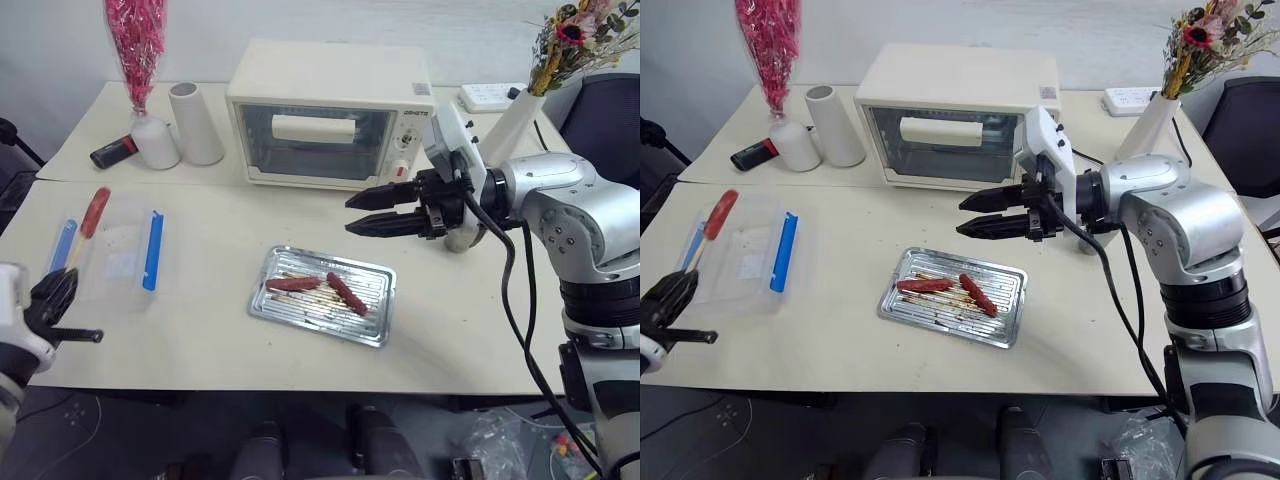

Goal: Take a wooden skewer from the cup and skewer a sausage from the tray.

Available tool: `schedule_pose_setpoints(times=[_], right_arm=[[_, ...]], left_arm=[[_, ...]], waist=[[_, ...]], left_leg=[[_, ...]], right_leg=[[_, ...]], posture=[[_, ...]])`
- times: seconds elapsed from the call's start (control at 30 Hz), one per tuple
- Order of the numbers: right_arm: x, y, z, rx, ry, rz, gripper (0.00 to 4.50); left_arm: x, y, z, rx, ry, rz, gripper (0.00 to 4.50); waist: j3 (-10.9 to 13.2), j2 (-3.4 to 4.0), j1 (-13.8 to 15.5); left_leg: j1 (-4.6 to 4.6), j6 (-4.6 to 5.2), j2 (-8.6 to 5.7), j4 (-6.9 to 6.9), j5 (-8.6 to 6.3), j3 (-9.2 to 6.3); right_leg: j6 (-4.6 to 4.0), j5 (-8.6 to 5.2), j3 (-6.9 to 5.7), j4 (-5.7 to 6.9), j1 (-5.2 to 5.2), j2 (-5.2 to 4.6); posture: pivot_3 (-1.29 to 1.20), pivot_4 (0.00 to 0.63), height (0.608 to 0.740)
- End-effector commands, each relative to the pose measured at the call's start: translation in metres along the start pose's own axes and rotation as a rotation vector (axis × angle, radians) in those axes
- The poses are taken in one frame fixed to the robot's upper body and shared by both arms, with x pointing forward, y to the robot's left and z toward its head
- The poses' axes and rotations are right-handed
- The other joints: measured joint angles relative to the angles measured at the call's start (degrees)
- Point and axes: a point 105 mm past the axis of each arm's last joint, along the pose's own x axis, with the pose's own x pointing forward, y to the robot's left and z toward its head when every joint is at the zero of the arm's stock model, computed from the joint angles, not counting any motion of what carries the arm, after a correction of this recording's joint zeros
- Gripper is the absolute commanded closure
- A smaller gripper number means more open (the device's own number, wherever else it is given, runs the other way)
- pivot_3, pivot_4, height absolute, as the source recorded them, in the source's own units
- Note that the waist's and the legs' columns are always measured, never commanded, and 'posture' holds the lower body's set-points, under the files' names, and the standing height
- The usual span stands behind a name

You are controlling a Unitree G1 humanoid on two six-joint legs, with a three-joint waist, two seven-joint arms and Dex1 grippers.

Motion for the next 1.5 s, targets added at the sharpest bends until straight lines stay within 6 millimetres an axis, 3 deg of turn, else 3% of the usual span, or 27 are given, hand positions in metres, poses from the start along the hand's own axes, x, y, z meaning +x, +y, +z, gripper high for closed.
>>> schedule_pose_setpoints(times=[0.03, 0.33, 0.7, 0.8, 0.87, 1.03, 1.13, 1.23, 1.37, 1.5], right_arm=[[-0.008, 0.008, 0.017, -0.038, -0.046, 0.006, 2.71], [-0.008, 0.013, 0.026, -0.036, -0.073, 0.013, 2.71], [-0.008, 0.011, 0.028, -0.029, -0.083, 0.013, 2.69], [-0.009, 0.01, 0.028, -0.02, -0.082, 0.013, 2.15], [-0.012, 0.011, 0.029, 0.004, -0.084, 0.025, 1.49], [-0.021, 0.013, 0.034, -0.004, -0.081, 0.032, 0.02], [-0.028, 0.007, 0.032, -0.027, -0.067, -0.02, 0.02], [-0.045, 0.001, 0.025, -0.023, -0.053, -0.076, 0.02], [-0.085, -0.002, 0.002, 0.026, 0.021, -0.163, 0.02], [-0.145, 0.002, -0.033, 0.127, 0.129, -0.277, 0.02]], left_arm=[[0.004, 0.008, 0.001, 0.056, -0.016, -0.017, 4.5], [0.03, 0.023, -0.005, 0.086, -0.007, -0.034, 4.5], [0.02, 0.022, 0.009, 0.084, -0.068, -0.032, 1.28], [0.012, 0.025, 0.019, 0.088, -0.093, -0.018, 0.46], [0.0, 0.022, 0.034, 0.064, -0.14, -0.059, 0.0], [-0.037, -0.001, 0.062, 0.035, -0.199, -0.28, 0.0], [-0.056, -0.015, 0.063, 0.026, -0.155, -0.413, 0.0], [-0.061, -0.02, 0.061, 0.031, -0.122, -0.476, 0.0], [-0.063, -0.021, 0.059, 0.031, -0.099, -0.498, 0.0], [-0.063, -0.018, 0.054, 0.022, -0.076, -0.501, 0.0]], waist=[[0.0, 0.0, 0.1], [0.0, -0.04, 0.0], [0.0, -0.04, -0.1], [0.0, -0.04, -0.1], [0.0, -0.05, -0.1], [0.0, -0.04, -0.1], [0.0, -0.04, -0.1], [0.0, -0.03, -0.1], [0.0, -0.04, 0.3], [0.0, -0.04, 0.1]], left_leg=[[0.0, 0.0, -0.01, 0.0, 0.0, 0.0], [-0.02, -0.01, -0.05, -0.06, -0.01, -0.04], [-0.02, -0.06, -0.02, -0.28, -0.03, -0.03], [-0.02, -0.06, -0.02, -0.28, -0.03, -0.03], [-0.02, -0.06, -0.02, -0.28, -0.03, -0.04], [-0.02, -0.08, 0.0, -0.41, -0.04, -0.06], [0.01, -0.09, -0.01, -0.58, -0.04, -0.05], [0.04, -0.11, -0.03, -0.72, -0.03, -0.03], [0.03, -0.11, -0.1, -0.71, -0.01, -0.02], [0.05, 0.04, -0.27, -0.71, -0.02, 0.2]], right_leg=[[-0.1, -0.06, 0.0, 0.0, 0.0, -0.03], [-0.16, -0.09, -0.16, -0.03, 0.0, -0.6], [-0.06, -0.03, -0.31, -0.14, -0.05, -0.7], [-0.06, -0.03, -0.32, -0.15, -0.05, -0.7], [-0.06, -0.04, -0.32, -0.15, -0.05, -0.7], [-0.15, -0.08, -0.34, -0.28, -0.05, -0.73], [-0.35, -0.2, -0.34, -0.4, -0.05, -0.74], [-0.57, -0.32, -0.35, -0.5, -0.06, -0.71], [-0.84, -0.47, -0.4, -0.59, 0.0, -0.62], [-0.83, -0.47, -0.29, -0.67, 0.05, -0.43]], posture=[[0.0, 0.15, 0.74], [0.0, 0.15, 0.74], [0.0, 0.15, 0.74], [0.0, 0.15, 0.74], [0.0, 0.15, 0.74], [0.0, 0.15, 0.74], [0.0, 0.15, 0.74], [0.0, 0.15, 0.74], [0.0, 0.15, 0.74], [0.0, 0.15, 0.74]])
